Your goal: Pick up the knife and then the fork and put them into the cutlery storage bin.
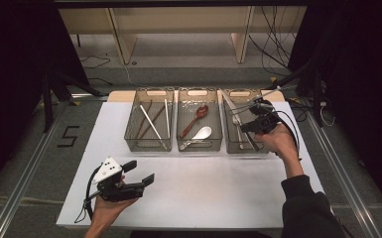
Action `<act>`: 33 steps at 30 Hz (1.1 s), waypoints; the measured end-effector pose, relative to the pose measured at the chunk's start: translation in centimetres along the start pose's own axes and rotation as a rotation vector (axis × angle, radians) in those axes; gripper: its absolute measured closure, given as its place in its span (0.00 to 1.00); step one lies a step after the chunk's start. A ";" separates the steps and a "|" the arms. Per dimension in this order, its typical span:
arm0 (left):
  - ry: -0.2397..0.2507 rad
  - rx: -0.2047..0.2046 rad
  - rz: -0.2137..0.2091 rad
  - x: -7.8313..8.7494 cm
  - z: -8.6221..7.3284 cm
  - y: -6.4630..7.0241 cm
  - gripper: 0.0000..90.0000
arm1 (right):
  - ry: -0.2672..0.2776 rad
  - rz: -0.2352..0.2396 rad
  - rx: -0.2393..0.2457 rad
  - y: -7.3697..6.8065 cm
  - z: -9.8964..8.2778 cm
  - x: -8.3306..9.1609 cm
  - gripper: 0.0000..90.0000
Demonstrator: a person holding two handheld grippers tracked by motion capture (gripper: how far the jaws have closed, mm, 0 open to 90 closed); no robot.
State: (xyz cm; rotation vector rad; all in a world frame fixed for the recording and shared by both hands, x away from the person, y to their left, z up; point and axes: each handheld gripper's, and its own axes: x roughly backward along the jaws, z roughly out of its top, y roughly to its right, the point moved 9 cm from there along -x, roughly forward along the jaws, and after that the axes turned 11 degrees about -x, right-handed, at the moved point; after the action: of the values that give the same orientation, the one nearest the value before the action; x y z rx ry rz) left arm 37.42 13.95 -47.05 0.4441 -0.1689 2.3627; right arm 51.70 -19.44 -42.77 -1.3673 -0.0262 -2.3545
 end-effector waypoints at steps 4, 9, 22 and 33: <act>0.000 0.000 0.000 0.0 0.0 0.0 0.19 | -0.002 -0.004 -0.026 0.6 0.7 -0.3 0.89; 0.000 0.000 -0.001 0.0 0.0 0.0 0.19 | 0.002 -0.025 -0.064 1.5 1.6 -0.9 0.89; 0.001 0.004 -0.002 0.0 0.0 0.0 0.19 | -0.005 -0.073 -0.151 3.4 3.1 -3.0 0.89; -0.001 0.007 -0.006 0.0 0.0 0.0 0.19 | -0.015 -0.081 -0.164 3.7 3.3 -4.1 0.89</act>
State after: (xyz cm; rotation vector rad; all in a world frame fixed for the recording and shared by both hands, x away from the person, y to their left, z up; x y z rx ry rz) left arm 37.43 13.95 -47.10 0.4485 -0.1595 2.3583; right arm 57.52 -20.68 -45.19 -1.4855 0.1112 -2.4598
